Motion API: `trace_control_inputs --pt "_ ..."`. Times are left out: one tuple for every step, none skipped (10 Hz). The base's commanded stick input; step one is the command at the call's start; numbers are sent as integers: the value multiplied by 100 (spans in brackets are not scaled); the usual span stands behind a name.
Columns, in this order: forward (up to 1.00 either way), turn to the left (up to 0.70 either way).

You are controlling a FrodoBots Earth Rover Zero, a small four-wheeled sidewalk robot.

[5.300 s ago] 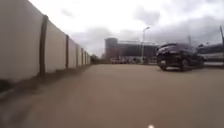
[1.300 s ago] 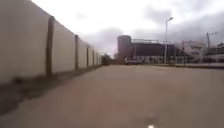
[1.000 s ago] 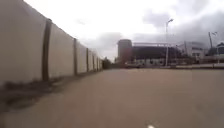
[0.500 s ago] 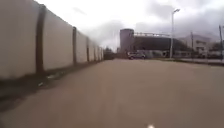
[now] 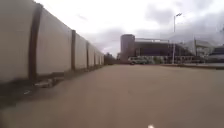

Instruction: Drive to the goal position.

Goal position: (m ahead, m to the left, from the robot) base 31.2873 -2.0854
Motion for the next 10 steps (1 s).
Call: trace_control_inputs --pt "100 0" --pt "100 0" --pt "100 0" --pt "100 0" --pt "100 0" --pt "100 0" --pt "100 0" --pt "100 0" --pt "100 0" --pt "100 0"
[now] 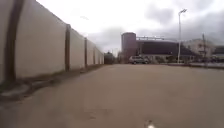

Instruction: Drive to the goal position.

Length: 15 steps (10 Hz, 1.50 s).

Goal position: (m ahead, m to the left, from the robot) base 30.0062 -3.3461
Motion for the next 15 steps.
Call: trace_control_inputs --pt "100 0" --pt "100 0" --pt "100 0" --pt "100 0" --pt "100 0" --pt "100 0" --pt "100 0" --pt "100 0" --pt "100 0" --pt "100 0" --pt "100 0" --pt "100 0" --pt "100 0" --pt "100 0" --pt "100 0"
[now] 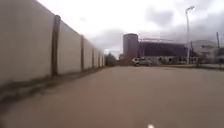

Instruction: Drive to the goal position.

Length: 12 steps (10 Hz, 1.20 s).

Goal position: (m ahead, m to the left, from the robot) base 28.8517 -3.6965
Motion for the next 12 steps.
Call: trace_control_inputs --pt "100 0" --pt "100 0" --pt "100 0" --pt "100 0" --pt "100 0" --pt "100 0" --pt "100 0" --pt "100 0" --pt "100 0" --pt "100 0" --pt "100 0" --pt "100 0"
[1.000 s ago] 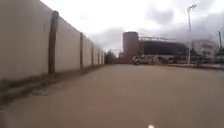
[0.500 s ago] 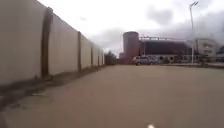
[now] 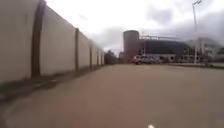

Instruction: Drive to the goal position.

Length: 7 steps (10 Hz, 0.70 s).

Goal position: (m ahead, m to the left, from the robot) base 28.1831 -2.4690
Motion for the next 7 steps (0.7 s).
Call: trace_control_inputs --pt "100 0" --pt "100 0" --pt "100 0" --pt "100 0" --pt "100 0" --pt "100 0" --pt "100 0"
